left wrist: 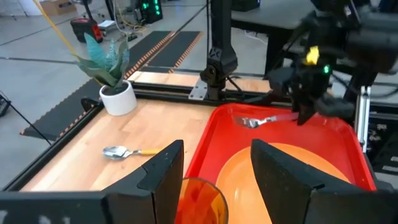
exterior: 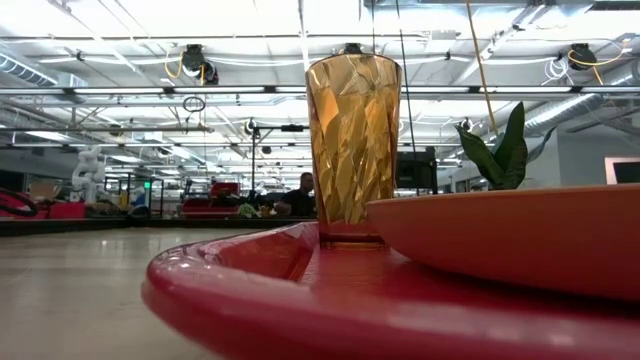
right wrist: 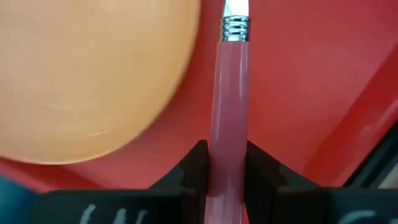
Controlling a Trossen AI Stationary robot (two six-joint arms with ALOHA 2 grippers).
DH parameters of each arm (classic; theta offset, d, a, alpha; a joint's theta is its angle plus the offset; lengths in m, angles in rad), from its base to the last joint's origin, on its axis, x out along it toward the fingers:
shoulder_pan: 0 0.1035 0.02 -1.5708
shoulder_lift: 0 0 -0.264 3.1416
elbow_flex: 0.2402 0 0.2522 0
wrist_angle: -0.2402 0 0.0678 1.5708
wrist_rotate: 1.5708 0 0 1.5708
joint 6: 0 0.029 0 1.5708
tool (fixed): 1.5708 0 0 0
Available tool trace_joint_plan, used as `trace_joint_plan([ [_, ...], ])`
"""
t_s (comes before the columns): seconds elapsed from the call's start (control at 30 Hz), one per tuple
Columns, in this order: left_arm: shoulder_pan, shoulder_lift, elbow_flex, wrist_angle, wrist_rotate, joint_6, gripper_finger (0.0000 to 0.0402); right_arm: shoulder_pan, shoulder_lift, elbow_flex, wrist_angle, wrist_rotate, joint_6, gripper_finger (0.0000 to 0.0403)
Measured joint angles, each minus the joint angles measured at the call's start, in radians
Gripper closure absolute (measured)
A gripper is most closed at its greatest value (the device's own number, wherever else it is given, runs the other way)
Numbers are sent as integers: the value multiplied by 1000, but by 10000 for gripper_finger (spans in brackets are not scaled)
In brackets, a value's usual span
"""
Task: Pick and place plate/cup/fork/spoon on tray
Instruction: Put the pink fork to the right of the orange plate on the red tray
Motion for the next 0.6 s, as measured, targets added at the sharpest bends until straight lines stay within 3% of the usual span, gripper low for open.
trace_joint_plan([
  [0.1,0,0,0,15,0,5,211,5,59,0,16,-51,22,348],
  [0.3,0,0,0,20,8,30,211,-28,157,0,91,-54,20,348],
  [0.4,0,0,0,23,8,40,211,-29,187,-1,98,-102,28,348],
  [0.6,2,0,0,23,8,70,211,-49,223,-1,78,-101,27,348],
])
